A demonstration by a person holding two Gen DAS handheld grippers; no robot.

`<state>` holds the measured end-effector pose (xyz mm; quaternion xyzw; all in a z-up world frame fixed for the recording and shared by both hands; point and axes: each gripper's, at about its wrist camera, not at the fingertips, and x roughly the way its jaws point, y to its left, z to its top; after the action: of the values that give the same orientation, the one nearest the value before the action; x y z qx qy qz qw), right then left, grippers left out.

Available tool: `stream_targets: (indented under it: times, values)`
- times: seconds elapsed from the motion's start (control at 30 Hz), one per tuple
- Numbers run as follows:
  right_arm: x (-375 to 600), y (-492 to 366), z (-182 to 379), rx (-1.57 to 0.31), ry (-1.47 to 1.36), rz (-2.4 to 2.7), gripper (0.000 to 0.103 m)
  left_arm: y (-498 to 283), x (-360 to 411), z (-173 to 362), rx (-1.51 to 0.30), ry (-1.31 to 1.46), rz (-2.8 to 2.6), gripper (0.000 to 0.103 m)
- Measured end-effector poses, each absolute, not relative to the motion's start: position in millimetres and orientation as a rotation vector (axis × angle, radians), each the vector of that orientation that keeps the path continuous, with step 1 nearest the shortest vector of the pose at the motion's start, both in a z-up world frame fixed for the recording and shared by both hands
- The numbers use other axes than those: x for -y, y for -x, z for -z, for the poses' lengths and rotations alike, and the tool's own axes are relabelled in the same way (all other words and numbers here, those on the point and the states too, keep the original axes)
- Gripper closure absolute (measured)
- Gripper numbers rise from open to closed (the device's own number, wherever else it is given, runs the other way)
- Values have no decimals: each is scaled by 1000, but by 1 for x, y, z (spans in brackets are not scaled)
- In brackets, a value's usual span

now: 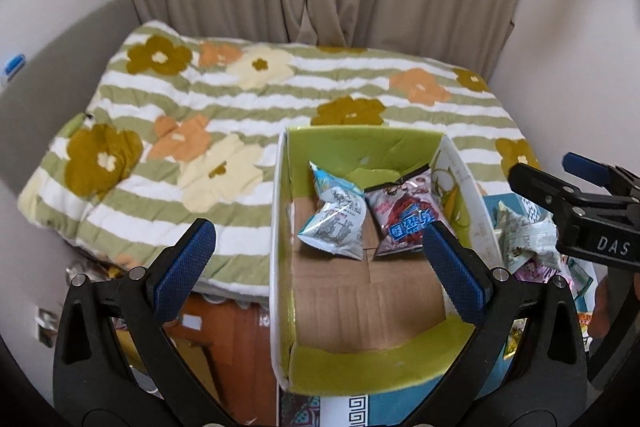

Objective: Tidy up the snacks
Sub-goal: 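Move both tools back toward the snack pile, then grasp the gold Pillows bag with left tool while right tool grasps pink candy bag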

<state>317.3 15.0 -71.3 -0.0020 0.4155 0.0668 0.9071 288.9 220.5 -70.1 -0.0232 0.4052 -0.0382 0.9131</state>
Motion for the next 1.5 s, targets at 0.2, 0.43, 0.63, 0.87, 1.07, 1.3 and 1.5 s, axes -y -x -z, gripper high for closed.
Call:
stream_targets:
  times: [0.2,0.43,0.63,0.87,1.07,1.3,1.5]
  values:
    - [8,-267,47,-769,-18,-96,0,-238,-202,45,-745,63,40,1]
    - [53,-206,36,-692,-15,-88,0,-178,-165,41,-716,101,18,1]
    - [109,-158,37,-673,-21,-80,0,-140,-116,48,-742,125,34,1]
    - [174,-115,53,-647,-57,-64,0,-101,-55,69,-691,158,32,1]
    - [222,-91,94,-665,-92,-56,0,-99,1,115,-769,157,79,1]
    - [259,-97,144,-742,-145,-35,0,-121,44,184,-912,188,172,1]
    - [272,-116,184,-797,-241,-47,0,-146,66,239,-1006,208,240,1]
